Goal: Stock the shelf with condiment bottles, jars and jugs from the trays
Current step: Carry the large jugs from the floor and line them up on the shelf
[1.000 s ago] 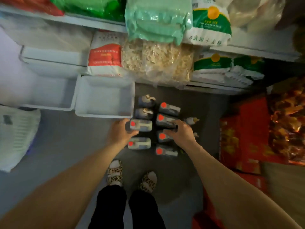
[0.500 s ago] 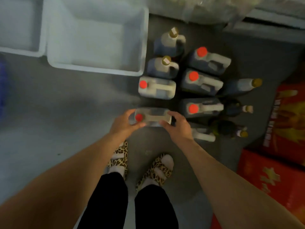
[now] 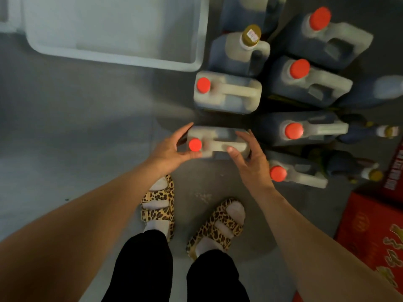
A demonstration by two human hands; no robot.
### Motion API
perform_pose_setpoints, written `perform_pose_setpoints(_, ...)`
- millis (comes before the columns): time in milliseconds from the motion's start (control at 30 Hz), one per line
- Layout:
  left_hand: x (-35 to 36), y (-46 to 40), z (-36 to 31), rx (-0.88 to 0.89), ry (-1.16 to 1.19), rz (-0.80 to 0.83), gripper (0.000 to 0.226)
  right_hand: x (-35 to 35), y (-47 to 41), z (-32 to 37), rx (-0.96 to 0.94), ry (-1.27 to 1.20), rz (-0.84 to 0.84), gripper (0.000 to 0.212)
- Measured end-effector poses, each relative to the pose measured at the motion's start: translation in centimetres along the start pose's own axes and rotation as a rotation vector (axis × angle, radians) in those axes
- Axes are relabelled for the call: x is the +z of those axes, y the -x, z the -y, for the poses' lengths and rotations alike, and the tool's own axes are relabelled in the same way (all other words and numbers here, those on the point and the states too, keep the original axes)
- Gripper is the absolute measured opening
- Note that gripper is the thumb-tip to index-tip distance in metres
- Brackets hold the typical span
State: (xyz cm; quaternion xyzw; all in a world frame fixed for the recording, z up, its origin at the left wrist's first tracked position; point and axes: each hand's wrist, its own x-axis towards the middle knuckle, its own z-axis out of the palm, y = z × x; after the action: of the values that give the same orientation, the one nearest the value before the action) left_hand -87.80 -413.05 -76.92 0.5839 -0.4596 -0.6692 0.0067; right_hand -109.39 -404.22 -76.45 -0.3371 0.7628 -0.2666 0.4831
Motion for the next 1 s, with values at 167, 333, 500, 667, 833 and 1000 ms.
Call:
perform_pose_setpoints(167, 0.1, -0.7, 0.3, 0.028, 0.040, 0.022, 0.088, -0.1, -0.6, -0.5, -0.070, 0.011, 0.018, 0.061)
perform_pose_setpoints(333, -0.5, -1.7, 0.2, 0.050, 0.011, 0.102, 0.095, -0.2, -1.1, -0.8, -0.087, 0.011, 0.030, 0.063)
perform_pose_setpoints(500, -1.3, -2.5, -0.2, 0.064, 0.004, 0.122, 0.094, -0.4, -1.3, -1.0, -0.118, 0.001, 0.045, 0.058)
perform_pose_setpoints(667, -1.8, -3.3, -0.4, 0.081, 0.008, 0.142, 0.100, -0.2, -1.4, -1.0, -0.080, 0.016, 0.015, 0.053)
perform_pose_setpoints(833, -2.3, -4.8, -1.4, 0.069, 0.074, 0.148, 0.078, -0.2, -3.3, 0.0, -0.101, 0.002, -0.048, 0.043)
perform_pose_setpoints(1000, -2.6, -6.1, -2.3, 0.087, 0.080, 0.112, 0.055, -0.6, -4.9, 0.9, -0.083, -0.047, -0.040, 0.031)
